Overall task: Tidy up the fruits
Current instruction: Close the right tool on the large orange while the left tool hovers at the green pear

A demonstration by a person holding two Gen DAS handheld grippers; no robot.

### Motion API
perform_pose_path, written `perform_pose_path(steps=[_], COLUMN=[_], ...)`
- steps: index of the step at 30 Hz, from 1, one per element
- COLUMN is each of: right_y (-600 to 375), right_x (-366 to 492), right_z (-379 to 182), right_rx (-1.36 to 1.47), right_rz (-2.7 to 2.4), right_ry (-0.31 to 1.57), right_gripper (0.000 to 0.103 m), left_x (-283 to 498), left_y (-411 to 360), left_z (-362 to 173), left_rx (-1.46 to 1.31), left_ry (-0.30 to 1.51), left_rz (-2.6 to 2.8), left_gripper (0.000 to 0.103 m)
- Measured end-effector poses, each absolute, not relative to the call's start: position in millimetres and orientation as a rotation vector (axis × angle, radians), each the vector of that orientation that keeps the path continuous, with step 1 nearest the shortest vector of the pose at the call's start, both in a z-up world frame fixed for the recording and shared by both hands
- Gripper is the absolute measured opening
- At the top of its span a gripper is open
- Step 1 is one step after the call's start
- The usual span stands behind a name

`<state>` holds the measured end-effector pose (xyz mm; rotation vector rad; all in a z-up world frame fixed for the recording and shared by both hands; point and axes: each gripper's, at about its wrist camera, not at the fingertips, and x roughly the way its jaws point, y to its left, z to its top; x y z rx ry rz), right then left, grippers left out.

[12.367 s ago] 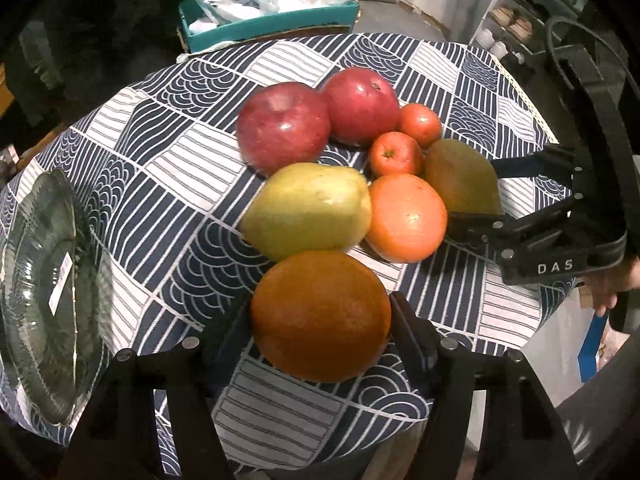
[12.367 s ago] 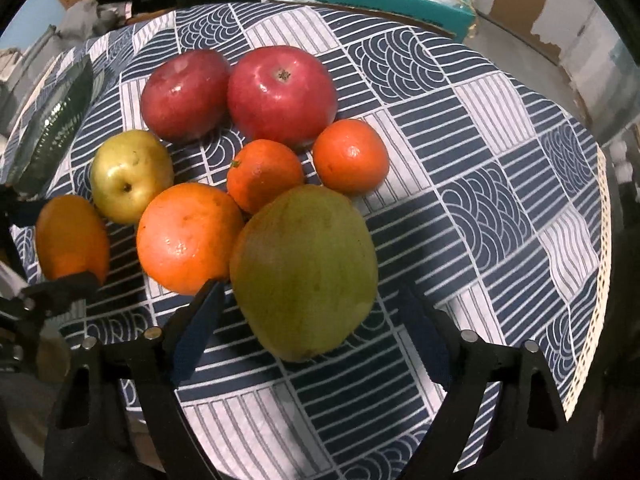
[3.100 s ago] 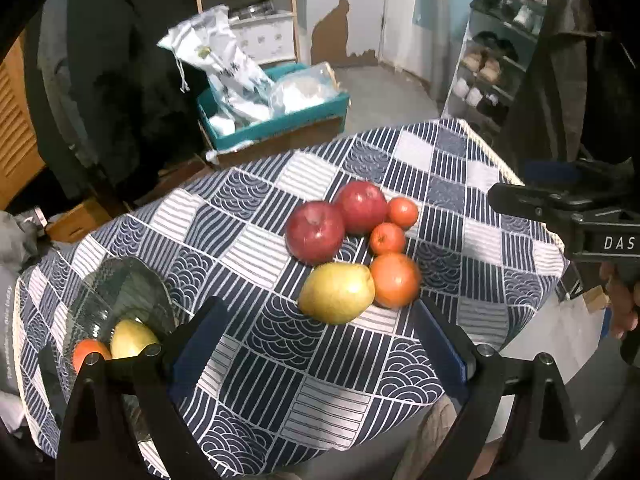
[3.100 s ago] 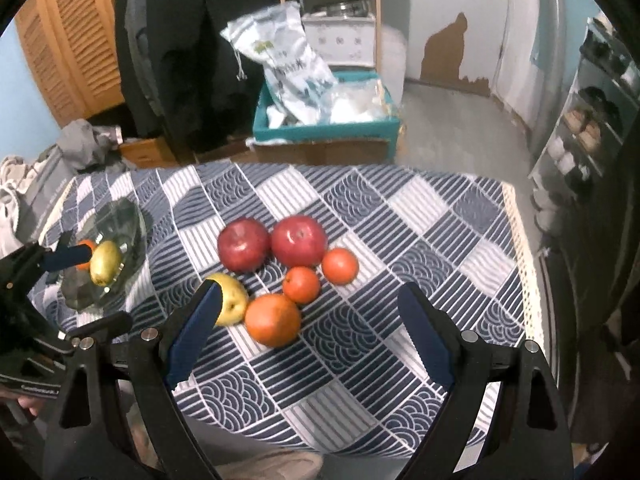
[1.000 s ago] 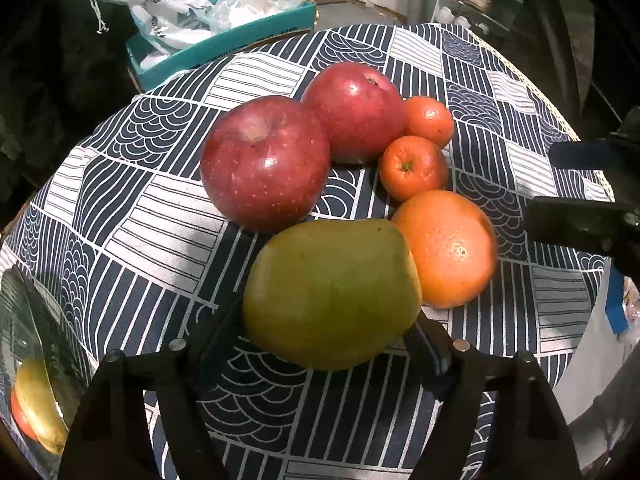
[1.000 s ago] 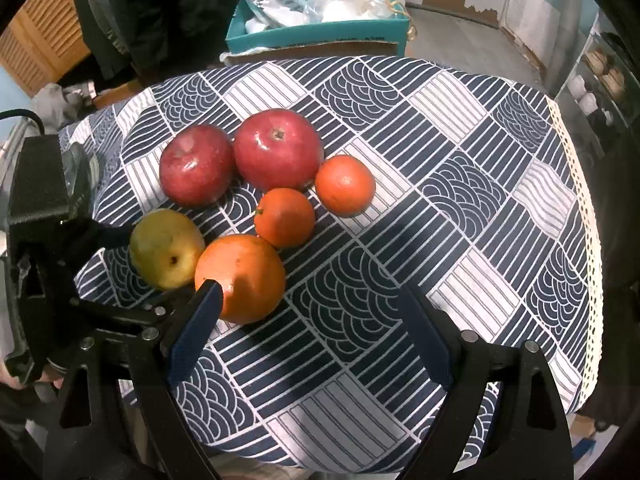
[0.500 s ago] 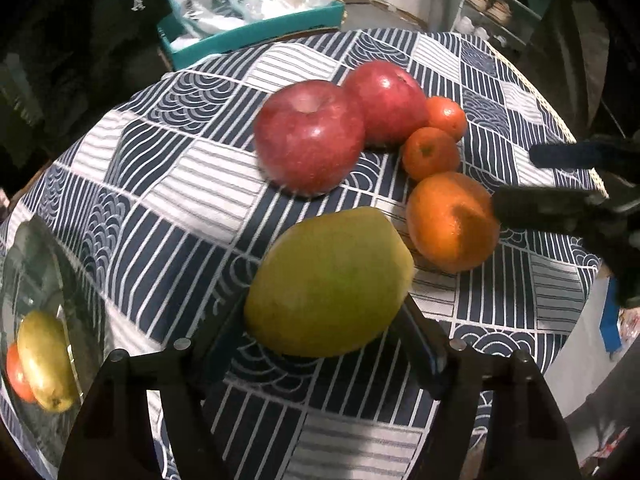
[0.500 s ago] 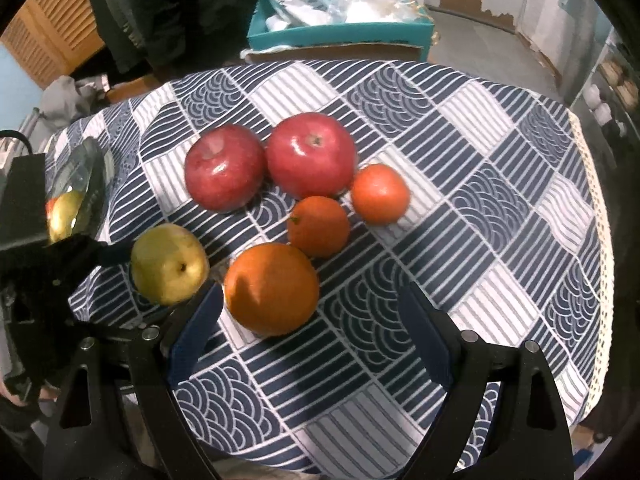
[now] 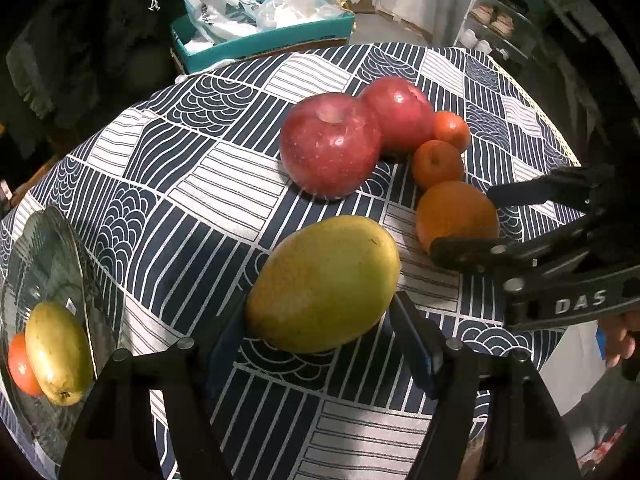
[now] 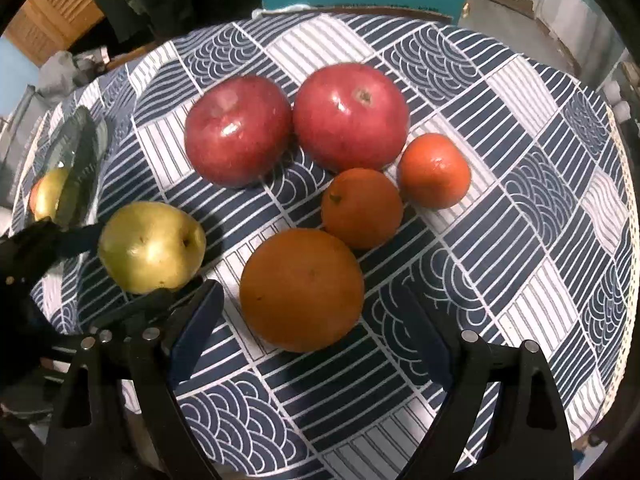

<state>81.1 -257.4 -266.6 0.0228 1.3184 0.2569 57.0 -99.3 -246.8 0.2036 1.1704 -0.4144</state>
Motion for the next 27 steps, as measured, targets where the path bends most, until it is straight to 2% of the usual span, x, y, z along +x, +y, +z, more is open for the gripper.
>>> perform_pose_path(steps=[2,6,7,8,27], right_y=[-256,-257,-259,-259,-285], right_x=[83,85,85,85,72], right_z=[-271,-282,-284,-283,-270], right_rx=[0.026,0.038,0.057,0.073,0.028], right_rz=[0.264,0.269,0.283,0.298,0.243], right_ry=[1.327,1.349,1.353,1.35,1.311], right_gripper=[0.088,0.074,0.066,0.065,0.064], left_x=[58,62,63,67,96], left_y=[-99,-100,-101,-102,-111], left_z=[-247,-246,-246,-248,-265], left_rx=[0.199,0.198,0.199,0.201,0.112], left_ry=[1.171,1.162,1.161,1.174,1.24], left_rz=[-0.415,-0.418,-0.42,-0.426,-0.439], left_gripper=[0.073,0.073,0.073,0.073,0.074])
